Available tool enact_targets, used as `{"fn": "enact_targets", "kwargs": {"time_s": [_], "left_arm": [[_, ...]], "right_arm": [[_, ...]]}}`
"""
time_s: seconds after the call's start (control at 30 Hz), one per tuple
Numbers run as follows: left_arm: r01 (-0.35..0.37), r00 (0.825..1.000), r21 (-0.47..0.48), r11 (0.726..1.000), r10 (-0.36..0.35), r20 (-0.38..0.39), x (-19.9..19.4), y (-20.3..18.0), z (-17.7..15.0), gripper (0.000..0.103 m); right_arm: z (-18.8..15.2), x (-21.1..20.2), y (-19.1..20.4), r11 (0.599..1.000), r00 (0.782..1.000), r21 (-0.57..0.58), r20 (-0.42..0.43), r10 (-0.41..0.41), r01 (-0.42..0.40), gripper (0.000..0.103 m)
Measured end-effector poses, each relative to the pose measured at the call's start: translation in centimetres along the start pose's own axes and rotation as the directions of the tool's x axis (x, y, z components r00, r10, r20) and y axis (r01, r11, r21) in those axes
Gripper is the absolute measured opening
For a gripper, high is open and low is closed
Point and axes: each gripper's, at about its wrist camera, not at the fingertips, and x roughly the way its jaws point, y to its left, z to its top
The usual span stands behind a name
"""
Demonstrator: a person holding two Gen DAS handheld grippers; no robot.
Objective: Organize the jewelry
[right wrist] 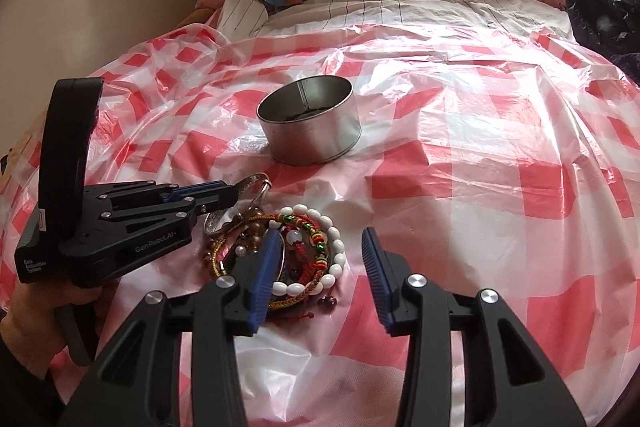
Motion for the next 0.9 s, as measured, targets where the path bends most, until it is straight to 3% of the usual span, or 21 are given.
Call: {"fn": "enact_targets", "kwargs": {"time_s": [0.07, 0.1, 0.17, 0.27, 0.3, 0.37, 0.47, 0.6, 0.73, 0.8, 0.9], "left_arm": [[-0.048, 0.998, -0.008, 0.999, 0.048, 0.037, -0.6, 0.3, 0.2, 0.039], [-0.054, 0.997, -0.018, 0.998, 0.055, 0.056, -1.0, 0.5, 0.3, 0.044], [-0.045, 0.998, -0.023, 0.999, 0.046, 0.05, -0.9, 0.8, 0.4, 0.045], [-0.043, 0.999, -0.001, 0.999, 0.043, 0.007, 0.1, 0.4, 0.1, 0.045], [-0.041, 0.999, 0.009, 0.999, 0.041, -0.009, 0.4, 0.3, -0.1, 0.045], [-0.038, 0.999, 0.013, 0.999, 0.038, -0.016, 0.5, 0.3, -0.2, 0.02], [-0.025, 1.0, 0.017, 1.0, 0.026, -0.016, 0.3, 0.4, -0.3, 0.001], [-0.008, 1.0, 0.027, 1.0, 0.008, 0.005, -0.3, 0.0, -0.2, 0.001], [-0.003, 0.999, 0.028, 1.0, 0.005, -0.045, 0.6, -0.1, -0.5, 0.004], [0.0, 0.998, 0.027, 1.0, 0.002, -0.062, 1.0, -0.1, -0.6, 0.006], [0.007, 0.998, 0.022, 1.0, -0.006, -0.067, 1.1, -0.1, -0.7, 0.008]], "right_arm": [[-0.1, 0.5, -0.1, 1.0, 1.0, 0.012, -0.02, 0.015, -0.015, 0.041], [-0.1, 0.7, -0.1, 1.0, 0.999, 0.016, -0.025, 0.022, -0.022, 0.038], [-0.2, 0.8, 0.0, 0.999, 0.999, 0.012, -0.034, 0.034, -0.033, 0.018], [-0.3, 0.9, 0.3, 0.999, 0.999, 0.0, -0.035, 0.032, -0.032, 0.007], [-0.3, 0.8, 0.3, 0.999, 0.999, -0.002, -0.029, 0.032, -0.032, 0.007], [-0.1, 0.1, 0.3, 1.0, 1.0, -0.005, 0.001, 0.024, -0.024, 0.007], [0.2, -0.7, 0.1, 1.0, 0.999, 0.004, 0.035, 0.016, -0.016, 0.007], [0.4, -0.9, -0.1, 1.0, 0.999, 0.005, 0.042, 0.015, -0.015, 0.007], [0.2, 0.0, -0.5, 0.999, 1.0, 0.031, -0.007, 0.017, -0.017, 0.009], [0.0, 0.1, -0.7, 0.999, 1.0, 0.042, -0.011, 0.015, -0.015, 0.032], [-0.1, 0.4, -0.6, 0.999, 1.0, 0.037, -0.02, 0.012, -0.011, 0.036]]}}
